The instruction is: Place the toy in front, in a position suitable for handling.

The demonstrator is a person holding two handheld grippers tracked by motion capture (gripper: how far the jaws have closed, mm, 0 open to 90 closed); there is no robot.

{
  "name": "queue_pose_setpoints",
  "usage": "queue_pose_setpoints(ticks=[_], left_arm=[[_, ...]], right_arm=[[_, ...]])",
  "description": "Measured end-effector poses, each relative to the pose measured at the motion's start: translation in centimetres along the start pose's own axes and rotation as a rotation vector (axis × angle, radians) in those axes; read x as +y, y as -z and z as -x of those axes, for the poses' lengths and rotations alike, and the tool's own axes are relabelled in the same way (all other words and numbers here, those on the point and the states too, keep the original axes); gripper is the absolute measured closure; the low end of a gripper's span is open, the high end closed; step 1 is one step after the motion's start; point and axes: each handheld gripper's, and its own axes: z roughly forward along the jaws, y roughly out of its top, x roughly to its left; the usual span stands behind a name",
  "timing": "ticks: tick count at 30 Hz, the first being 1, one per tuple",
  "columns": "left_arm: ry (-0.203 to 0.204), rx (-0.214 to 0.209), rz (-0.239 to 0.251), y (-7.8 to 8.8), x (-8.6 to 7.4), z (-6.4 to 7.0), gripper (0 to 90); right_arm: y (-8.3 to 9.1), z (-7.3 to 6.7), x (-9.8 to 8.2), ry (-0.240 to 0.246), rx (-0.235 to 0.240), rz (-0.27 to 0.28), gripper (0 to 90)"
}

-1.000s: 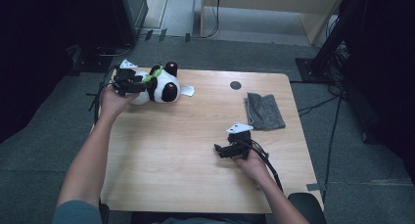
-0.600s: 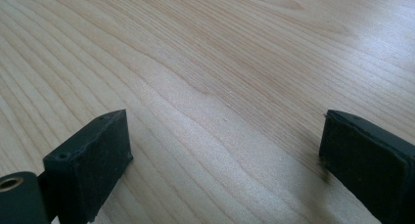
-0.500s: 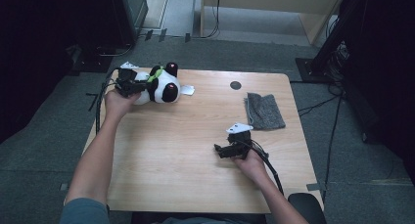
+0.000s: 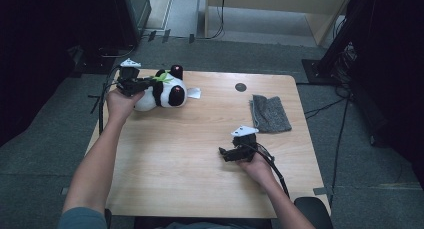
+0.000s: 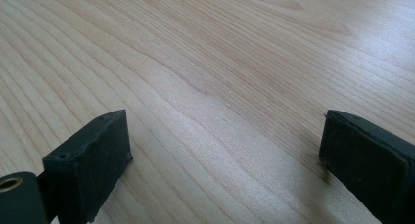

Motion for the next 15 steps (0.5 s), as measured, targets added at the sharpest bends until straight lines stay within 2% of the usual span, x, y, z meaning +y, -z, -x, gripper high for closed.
queue_pose_setpoints(ticks=[2,4,9,12,15], left_arm=[[0.001,-0.006,0.0,0.2,0.1,0.3,81.8],[-0.011,-0.023,-0.009,0.7,0.4,1.3,81.8],[-0.001,-0.056,0.008,1.5,0.6,2.6,81.9],[-0.005,-0.074,0.016,2.1,0.8,3.9,81.9],[0.009,-0.098,0.016,2.9,0.8,5.6,81.8]], right_arm=[[0.0,0.0,0.0,0.0,0.0,0.001,4.6],[0.0,0.0,0.0,-0.004,0.001,0.0,4.5],[0.1,0.3,0.0,0.028,0.028,-0.016,4.1],[0.1,0.1,0.0,0.011,0.014,-0.009,4.1],[0.1,0.0,0.3,0.006,0.013,-0.022,9.2]])
